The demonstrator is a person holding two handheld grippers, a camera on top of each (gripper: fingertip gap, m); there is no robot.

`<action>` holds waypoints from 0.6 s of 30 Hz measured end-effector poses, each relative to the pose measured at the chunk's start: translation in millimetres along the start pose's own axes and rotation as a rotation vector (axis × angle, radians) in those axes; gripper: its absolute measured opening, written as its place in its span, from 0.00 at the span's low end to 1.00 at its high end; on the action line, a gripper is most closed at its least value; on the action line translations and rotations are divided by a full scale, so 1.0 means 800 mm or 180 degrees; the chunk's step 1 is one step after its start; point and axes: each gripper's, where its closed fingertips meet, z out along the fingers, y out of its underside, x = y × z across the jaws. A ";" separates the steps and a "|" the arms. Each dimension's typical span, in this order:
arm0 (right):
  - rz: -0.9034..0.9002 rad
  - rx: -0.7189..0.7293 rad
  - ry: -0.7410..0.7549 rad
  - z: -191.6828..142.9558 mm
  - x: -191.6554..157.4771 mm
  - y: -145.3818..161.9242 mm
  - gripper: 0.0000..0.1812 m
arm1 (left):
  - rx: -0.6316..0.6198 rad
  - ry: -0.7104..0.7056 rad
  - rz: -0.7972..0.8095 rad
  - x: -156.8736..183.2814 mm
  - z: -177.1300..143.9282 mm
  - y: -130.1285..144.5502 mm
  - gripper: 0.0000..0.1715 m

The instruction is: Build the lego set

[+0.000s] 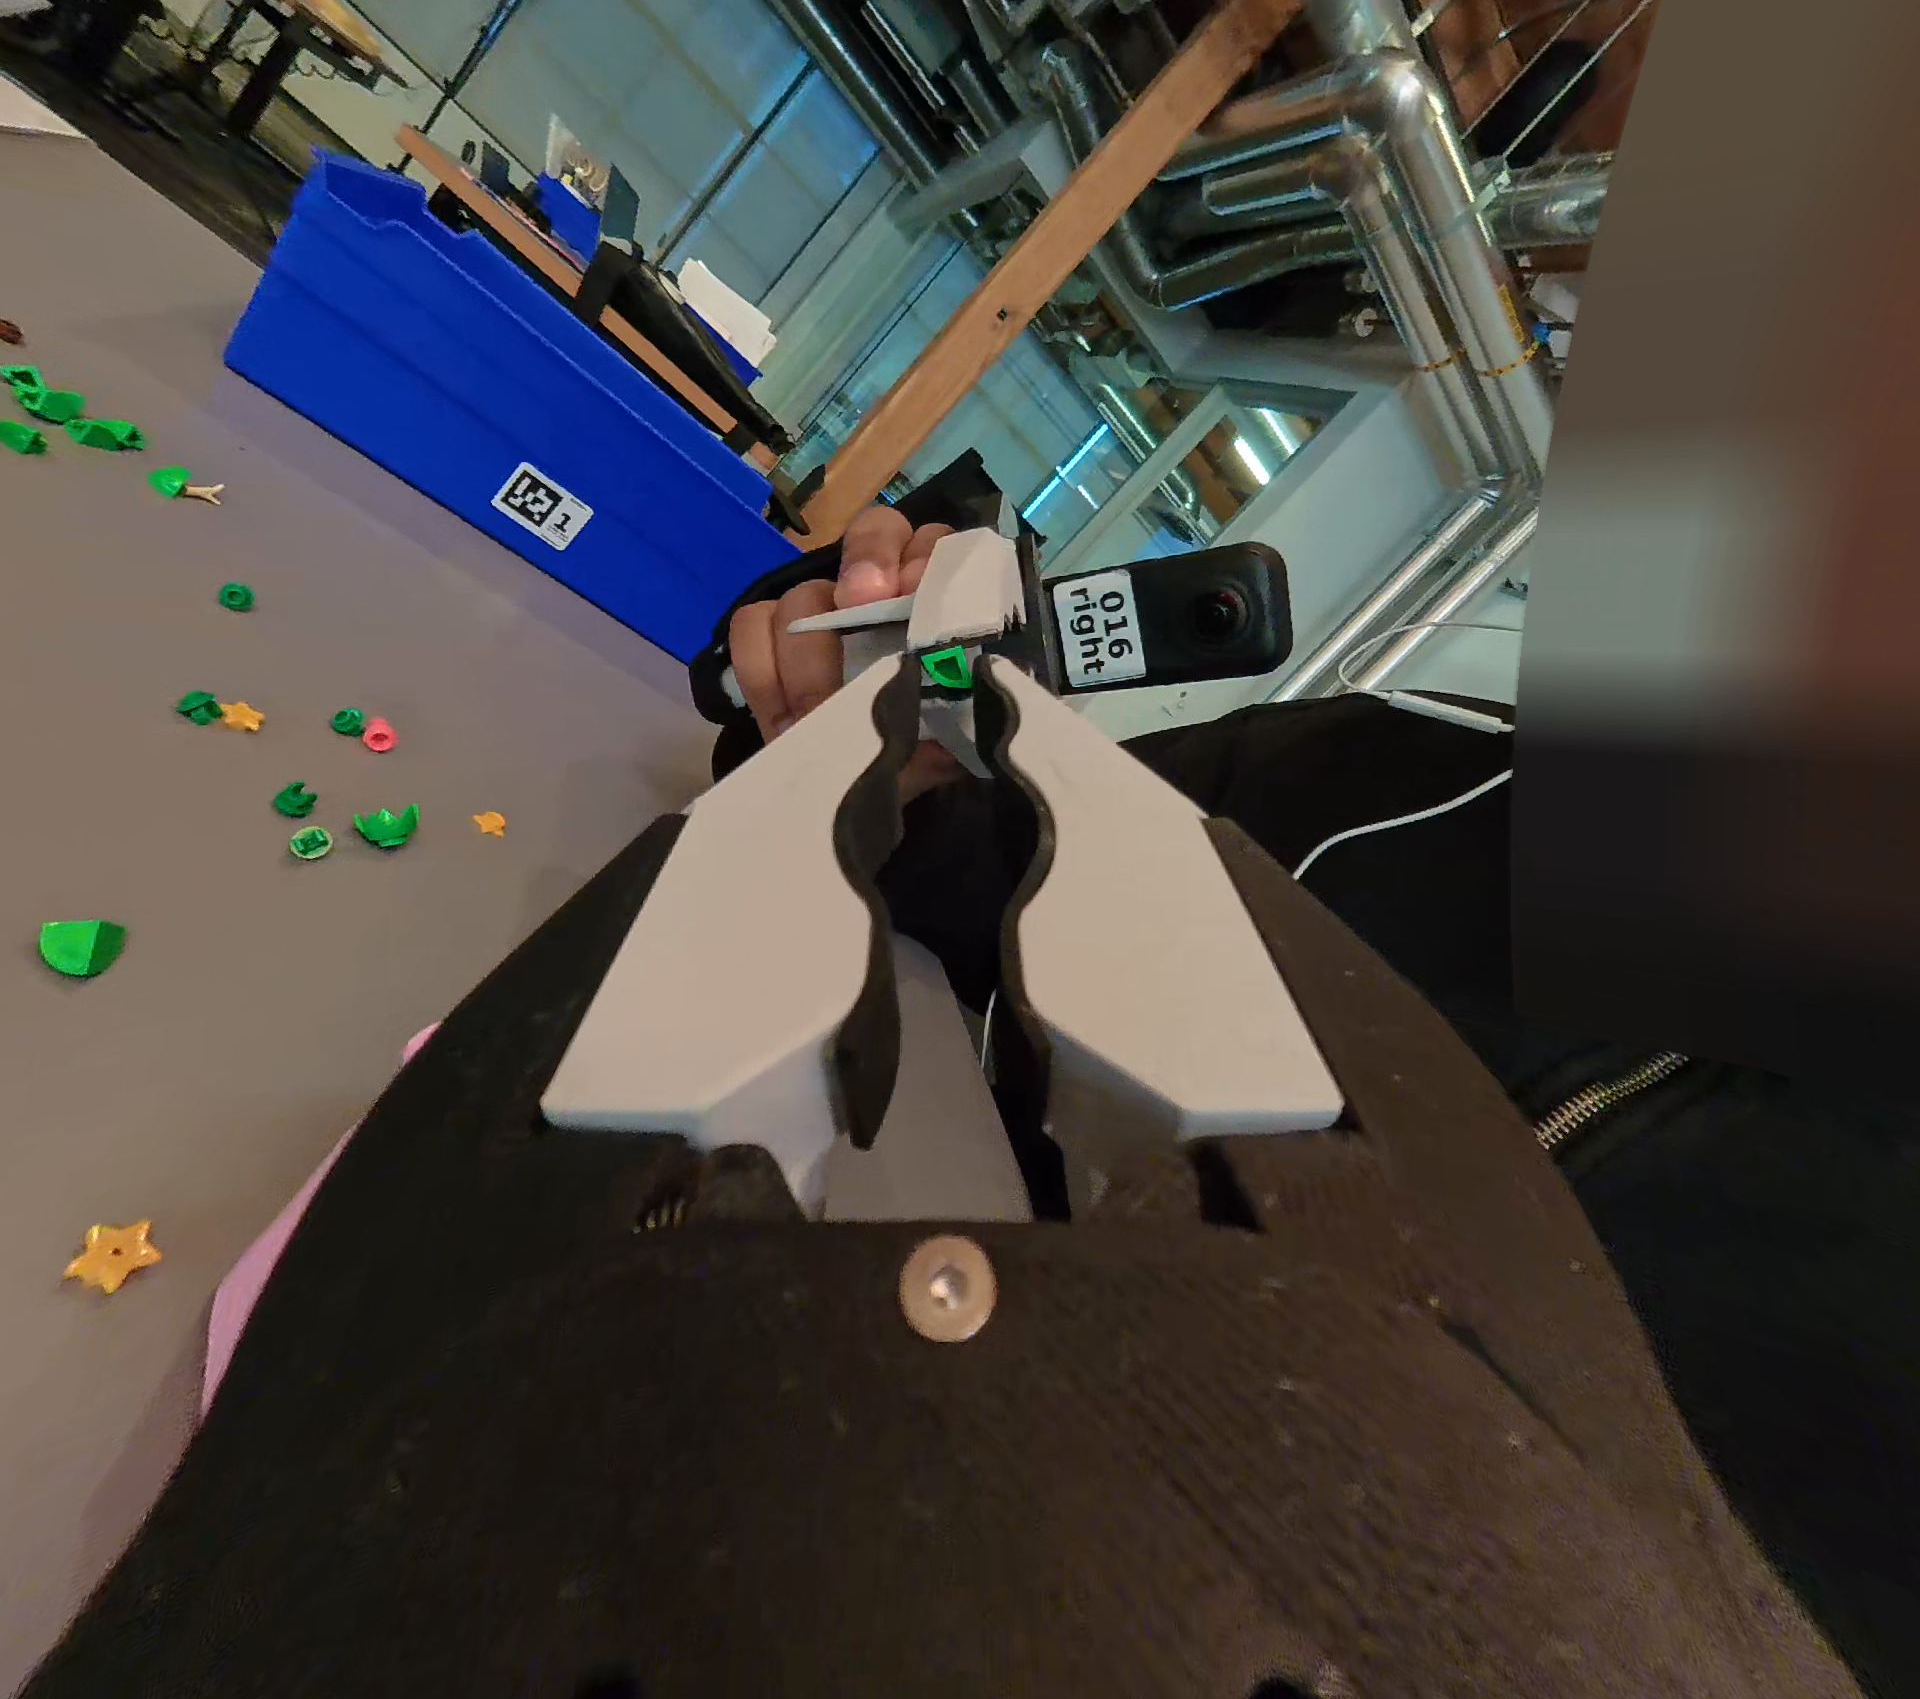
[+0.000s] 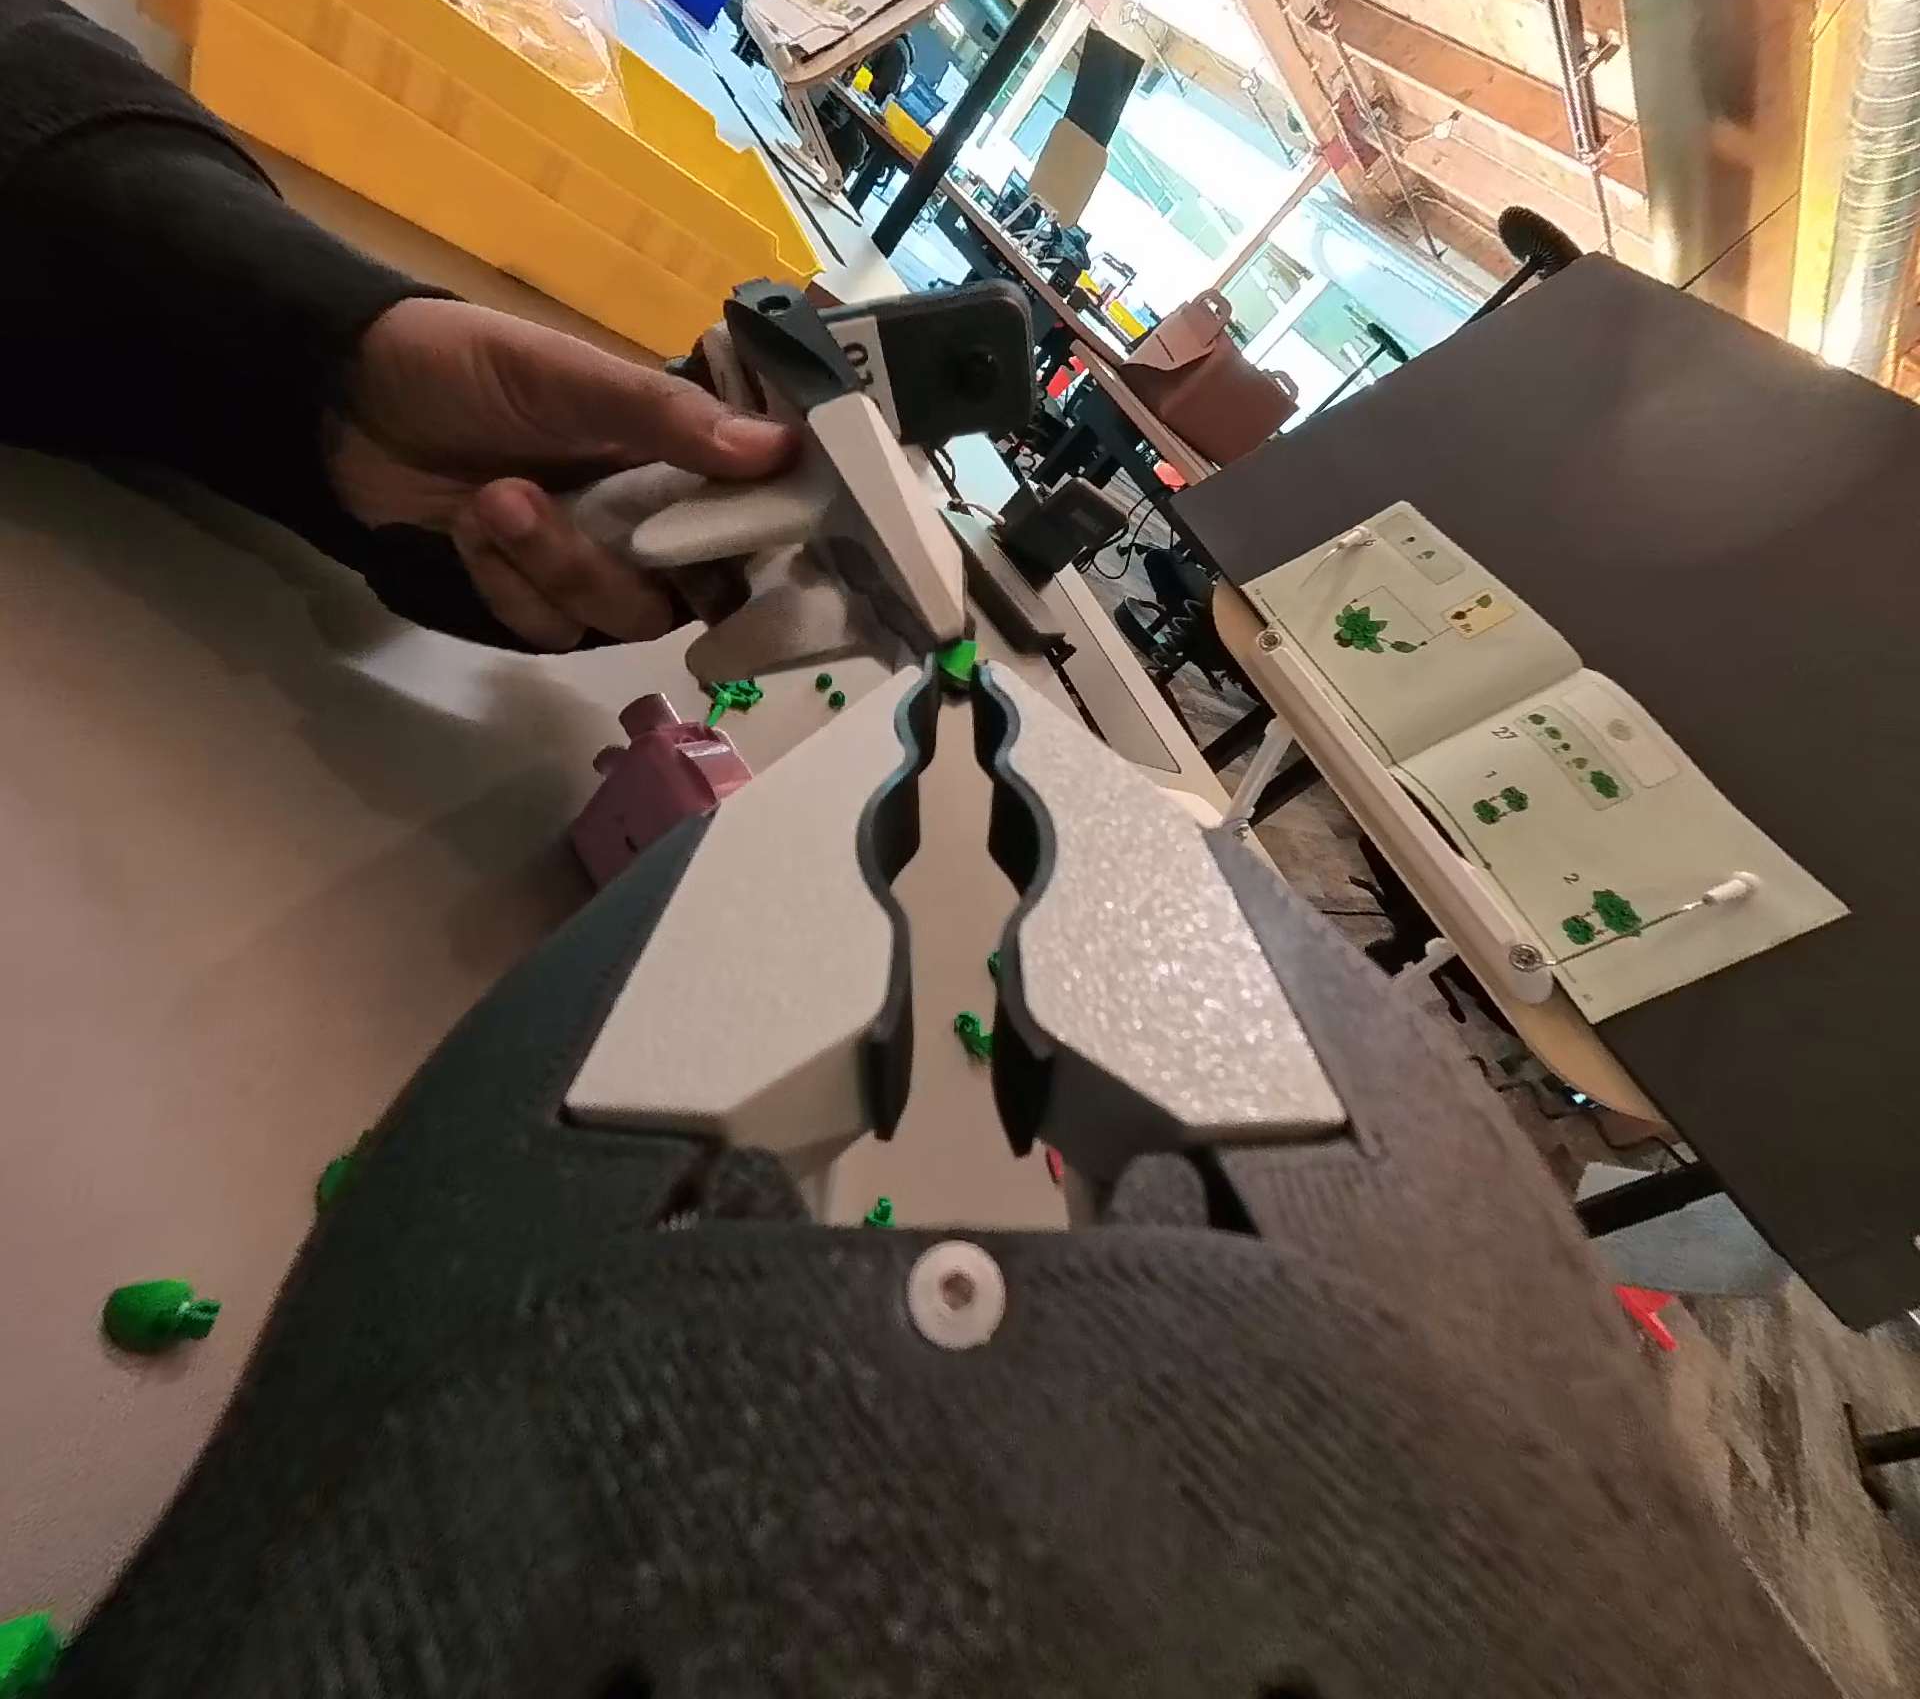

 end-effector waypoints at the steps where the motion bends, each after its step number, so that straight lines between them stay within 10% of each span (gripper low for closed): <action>1: -0.0005 -0.0009 0.0001 0.000 0.000 0.000 0.02 | -0.0015 -0.0014 0.0005 0.000 0.000 0.000 0.02; 18: -0.0395 -0.0318 0.0112 0.003 -0.001 0.012 0.02 | -0.0160 -0.0448 0.0508 -0.010 -0.002 0.003 0.05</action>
